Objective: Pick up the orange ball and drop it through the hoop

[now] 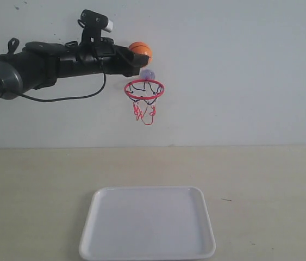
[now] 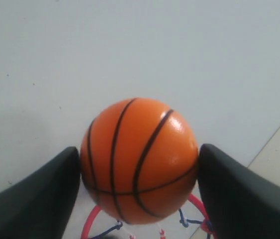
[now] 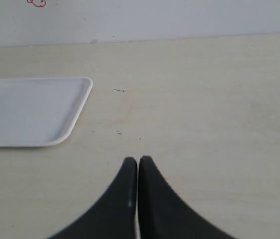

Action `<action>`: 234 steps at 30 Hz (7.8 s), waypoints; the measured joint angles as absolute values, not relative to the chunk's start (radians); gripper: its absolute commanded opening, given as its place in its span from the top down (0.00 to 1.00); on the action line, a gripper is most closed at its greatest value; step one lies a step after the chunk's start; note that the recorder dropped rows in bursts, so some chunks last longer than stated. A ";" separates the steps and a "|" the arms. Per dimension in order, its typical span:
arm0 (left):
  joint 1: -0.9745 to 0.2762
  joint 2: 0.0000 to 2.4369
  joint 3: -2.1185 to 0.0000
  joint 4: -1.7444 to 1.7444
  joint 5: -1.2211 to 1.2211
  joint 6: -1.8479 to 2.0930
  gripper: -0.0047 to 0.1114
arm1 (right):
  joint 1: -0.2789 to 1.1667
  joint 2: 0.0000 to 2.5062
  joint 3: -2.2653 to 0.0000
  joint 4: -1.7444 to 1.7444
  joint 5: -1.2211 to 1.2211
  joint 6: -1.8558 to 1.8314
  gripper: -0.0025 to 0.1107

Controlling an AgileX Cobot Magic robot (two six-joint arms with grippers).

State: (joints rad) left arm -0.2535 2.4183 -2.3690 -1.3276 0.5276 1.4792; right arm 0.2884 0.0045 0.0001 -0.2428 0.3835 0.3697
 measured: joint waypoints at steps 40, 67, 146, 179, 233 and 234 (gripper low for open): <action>0.036 2.283 -2.226 -0.928 1.199 0.636 0.92 | 0.288 0.005 0.000 -0.243 0.383 0.370 0.98; 0.051 0.927 -0.684 -1.312 0.881 1.004 0.92 | 0.288 0.005 0.000 -0.243 0.383 0.370 0.98; 0.181 0.086 -0.195 -0.707 0.339 0.551 0.92 | 0.288 0.005 0.000 -0.245 0.383 0.370 0.98; 0.266 0.004 -0.004 -0.213 0.288 0.155 0.92 | 0.288 0.005 0.000 -0.245 0.383 0.370 0.98; -0.182 0.004 -0.004 -0.090 0.296 -0.011 0.92 | 0.288 0.005 0.000 -0.245 0.383 0.370 0.98; -0.185 0.004 -0.004 -0.090 0.296 -0.009 0.92 | 0.288 0.005 0.000 -0.245 0.383 0.370 0.98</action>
State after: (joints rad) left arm -0.1852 0.0041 -0.0040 -0.0904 0.2959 -0.0091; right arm 0.2884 0.0045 0.0001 -0.2449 0.3835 0.3700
